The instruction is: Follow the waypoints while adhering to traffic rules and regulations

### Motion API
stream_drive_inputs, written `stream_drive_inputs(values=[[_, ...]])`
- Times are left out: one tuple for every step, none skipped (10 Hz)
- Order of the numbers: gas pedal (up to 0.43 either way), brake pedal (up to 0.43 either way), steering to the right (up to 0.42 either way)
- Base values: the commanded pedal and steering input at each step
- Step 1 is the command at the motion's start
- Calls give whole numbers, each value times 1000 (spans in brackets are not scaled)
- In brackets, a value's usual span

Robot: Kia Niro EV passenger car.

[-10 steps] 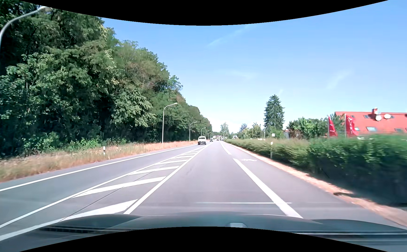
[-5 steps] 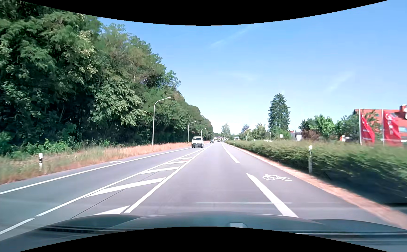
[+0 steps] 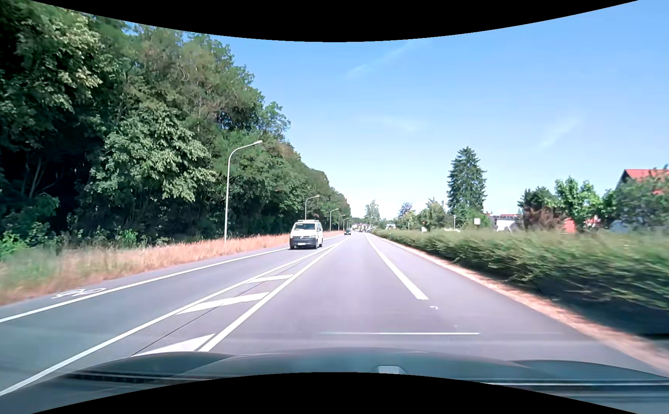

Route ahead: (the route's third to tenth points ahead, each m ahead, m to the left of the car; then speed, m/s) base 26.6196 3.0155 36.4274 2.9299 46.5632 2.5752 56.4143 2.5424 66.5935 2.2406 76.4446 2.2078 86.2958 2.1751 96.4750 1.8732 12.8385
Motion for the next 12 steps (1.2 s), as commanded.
stream_drive_inputs(values=[[39,0,-5],[39,0,-5],[39,0,-4],[39,0,-4],[39,0,-3],[39,0,-3],[39,0,-3],[39,0,-2],[39,0,-2],[39,0,-2],[39,0,-1],[39,0,-1]])
